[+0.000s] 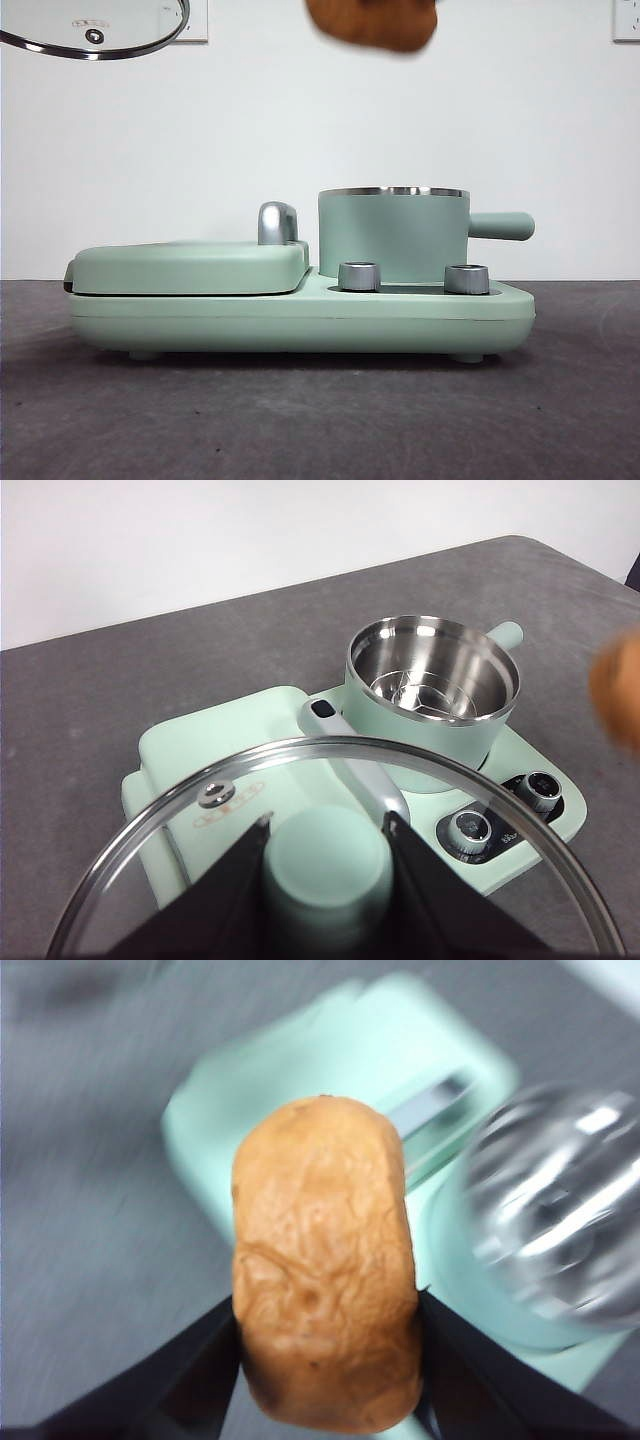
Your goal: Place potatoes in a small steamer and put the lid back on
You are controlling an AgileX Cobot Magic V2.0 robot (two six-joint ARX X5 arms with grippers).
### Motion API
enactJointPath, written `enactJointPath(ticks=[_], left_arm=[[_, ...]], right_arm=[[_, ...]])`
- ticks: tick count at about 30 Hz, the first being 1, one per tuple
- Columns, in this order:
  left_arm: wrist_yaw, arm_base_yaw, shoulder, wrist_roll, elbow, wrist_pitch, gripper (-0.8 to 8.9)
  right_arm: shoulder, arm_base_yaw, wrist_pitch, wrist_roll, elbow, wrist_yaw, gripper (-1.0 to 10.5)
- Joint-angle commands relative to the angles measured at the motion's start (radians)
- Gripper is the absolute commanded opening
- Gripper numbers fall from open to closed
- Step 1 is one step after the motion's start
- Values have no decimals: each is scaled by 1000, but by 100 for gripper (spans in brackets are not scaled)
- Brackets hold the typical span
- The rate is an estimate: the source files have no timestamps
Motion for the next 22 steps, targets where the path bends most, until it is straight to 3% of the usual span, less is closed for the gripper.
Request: enactJointPath(ticks=[1,9,22], left_arm=[[-2,-5,-2,3,16,31,14],[-2,-5,-2,3,16,42,14],[-2,-5,-2,4,16,45,14]], right_arm=[[40,-42,6,16,99,6,235],[228,-232,-34,-10,347,-115,235],[578,-335,-111,-62,585,-120,235]])
